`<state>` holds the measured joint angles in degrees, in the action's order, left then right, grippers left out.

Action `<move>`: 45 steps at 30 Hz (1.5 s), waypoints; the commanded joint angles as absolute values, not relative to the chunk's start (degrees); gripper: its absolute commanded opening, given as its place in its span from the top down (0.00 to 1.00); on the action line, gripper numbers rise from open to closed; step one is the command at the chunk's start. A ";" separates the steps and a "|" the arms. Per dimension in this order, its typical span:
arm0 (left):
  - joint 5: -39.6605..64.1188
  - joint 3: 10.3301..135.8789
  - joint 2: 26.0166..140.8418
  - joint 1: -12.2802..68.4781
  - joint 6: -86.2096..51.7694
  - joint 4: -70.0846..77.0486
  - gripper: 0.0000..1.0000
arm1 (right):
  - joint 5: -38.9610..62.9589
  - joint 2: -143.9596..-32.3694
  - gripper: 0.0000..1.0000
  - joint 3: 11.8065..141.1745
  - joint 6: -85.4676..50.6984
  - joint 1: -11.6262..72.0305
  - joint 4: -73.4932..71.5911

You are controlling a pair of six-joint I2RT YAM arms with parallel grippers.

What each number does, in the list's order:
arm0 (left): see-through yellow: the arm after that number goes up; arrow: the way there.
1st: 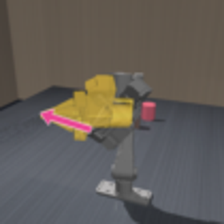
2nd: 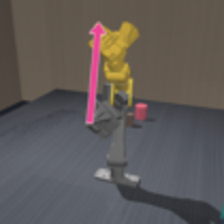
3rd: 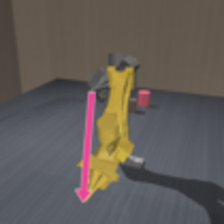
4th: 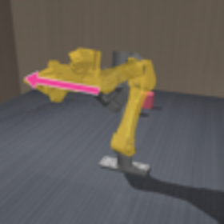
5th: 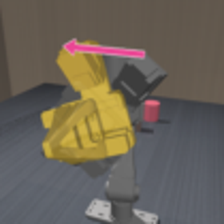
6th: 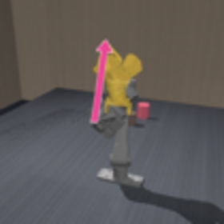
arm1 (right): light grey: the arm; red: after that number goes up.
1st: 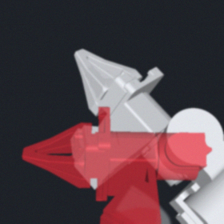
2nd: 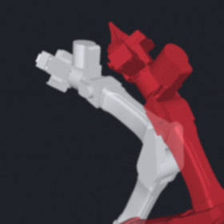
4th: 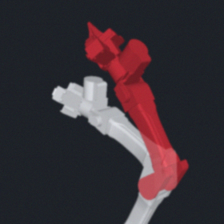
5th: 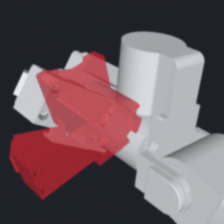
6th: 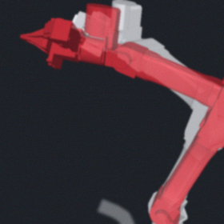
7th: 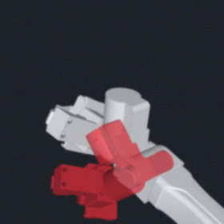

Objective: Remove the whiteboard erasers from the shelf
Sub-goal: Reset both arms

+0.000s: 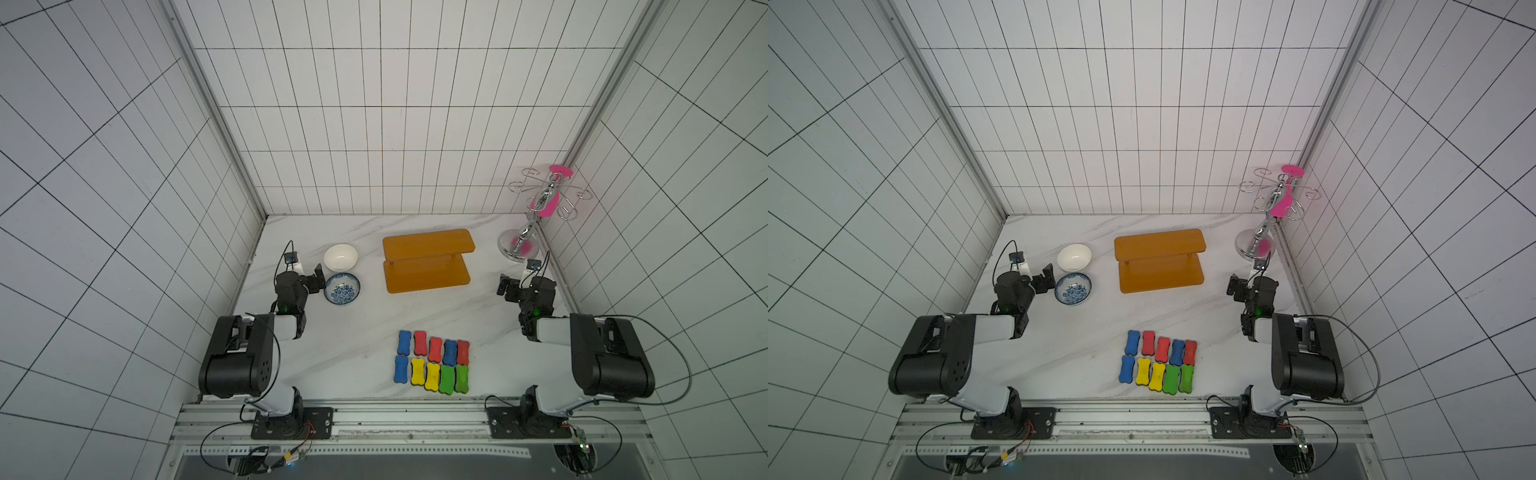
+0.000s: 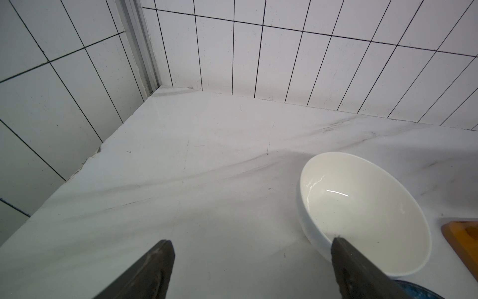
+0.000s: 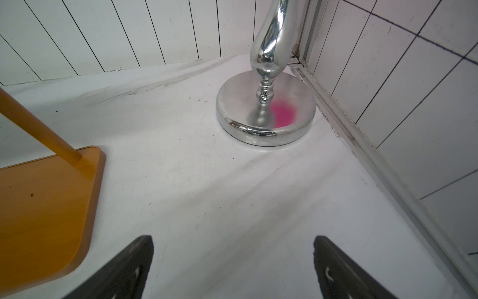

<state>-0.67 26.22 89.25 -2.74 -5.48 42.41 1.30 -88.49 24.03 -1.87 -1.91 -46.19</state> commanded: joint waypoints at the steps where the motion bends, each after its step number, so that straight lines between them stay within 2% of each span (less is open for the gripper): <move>1: 0.07 25.19 88.84 -2.50 -4.22 44.33 0.02 | 2.60 -88.06 0.01 24.98 -1.21 -2.30 -45.72; 45: -0.57 25.94 89.24 -2.55 -4.83 43.41 0.02 | 2.55 -88.34 0.01 24.97 -1.32 -2.33 -46.08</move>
